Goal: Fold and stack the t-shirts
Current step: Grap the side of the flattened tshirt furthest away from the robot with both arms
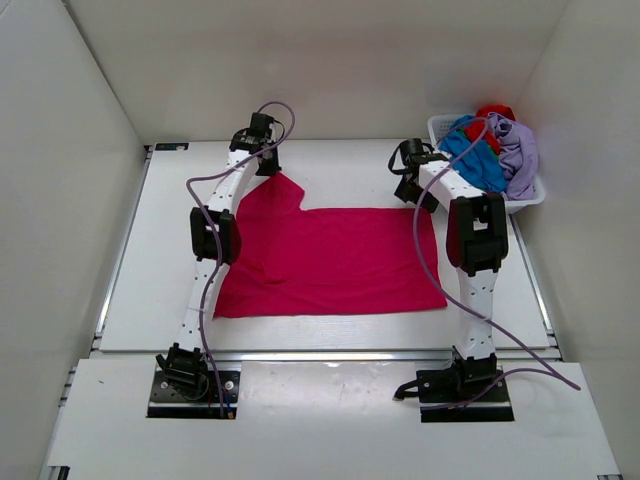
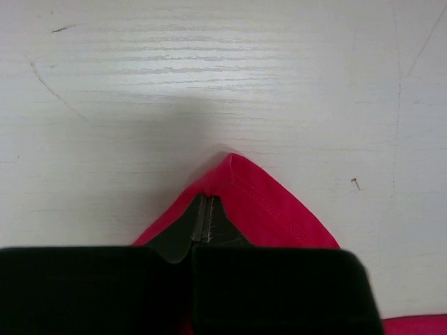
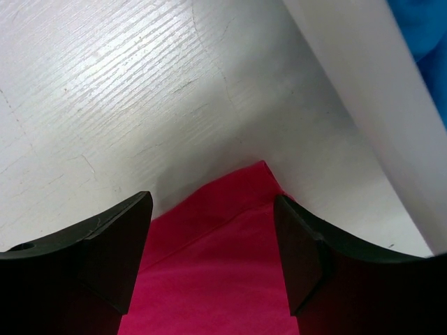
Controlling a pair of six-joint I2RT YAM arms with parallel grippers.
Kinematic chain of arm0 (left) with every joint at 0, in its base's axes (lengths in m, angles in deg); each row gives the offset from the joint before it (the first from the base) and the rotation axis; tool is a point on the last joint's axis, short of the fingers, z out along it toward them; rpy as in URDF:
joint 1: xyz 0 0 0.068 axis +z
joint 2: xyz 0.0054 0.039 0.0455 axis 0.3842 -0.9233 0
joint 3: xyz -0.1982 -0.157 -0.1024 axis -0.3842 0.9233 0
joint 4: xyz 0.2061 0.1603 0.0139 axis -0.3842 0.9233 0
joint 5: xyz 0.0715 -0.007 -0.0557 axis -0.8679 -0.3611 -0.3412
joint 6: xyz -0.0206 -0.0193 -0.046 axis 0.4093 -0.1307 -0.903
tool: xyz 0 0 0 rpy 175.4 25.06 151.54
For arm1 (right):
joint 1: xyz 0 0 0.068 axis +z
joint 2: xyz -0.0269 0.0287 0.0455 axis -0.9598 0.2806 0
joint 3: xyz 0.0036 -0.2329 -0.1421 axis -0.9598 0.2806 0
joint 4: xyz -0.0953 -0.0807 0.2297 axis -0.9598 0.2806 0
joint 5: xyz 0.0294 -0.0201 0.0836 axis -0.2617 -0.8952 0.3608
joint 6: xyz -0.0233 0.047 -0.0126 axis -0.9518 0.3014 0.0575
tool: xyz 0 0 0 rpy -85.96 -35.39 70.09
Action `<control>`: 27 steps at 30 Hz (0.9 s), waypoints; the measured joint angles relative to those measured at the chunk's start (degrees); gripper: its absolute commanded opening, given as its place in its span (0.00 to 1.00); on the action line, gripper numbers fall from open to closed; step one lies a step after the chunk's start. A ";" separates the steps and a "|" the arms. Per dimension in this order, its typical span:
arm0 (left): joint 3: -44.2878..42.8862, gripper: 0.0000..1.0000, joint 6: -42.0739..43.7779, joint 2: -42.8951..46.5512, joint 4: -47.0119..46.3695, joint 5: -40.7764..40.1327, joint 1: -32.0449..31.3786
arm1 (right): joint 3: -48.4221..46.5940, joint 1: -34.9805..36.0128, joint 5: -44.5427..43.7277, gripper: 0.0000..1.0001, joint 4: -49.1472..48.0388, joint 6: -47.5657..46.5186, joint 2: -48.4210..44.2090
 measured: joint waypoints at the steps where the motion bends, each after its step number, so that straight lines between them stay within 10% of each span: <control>1: -0.02 0.00 0.11 0.00 0.04 0.15 -0.02 | -0.33 0.02 -0.11 0.66 0.22 0.09 0.28; 14: -0.02 0.00 0.42 0.00 1.46 1.97 0.11 | -0.02 -0.04 -0.48 0.45 2.08 2.34 1.38; 20: -0.02 0.00 0.39 0.15 2.93 2.82 1.11 | 0.39 -0.17 -0.44 0.02 2.01 3.13 1.38; 27: 1.22 0.00 0.48 4.28 5.01 4.20 3.61 | 4.57 -0.39 -0.15 0.00 -2.05 1.88 -0.92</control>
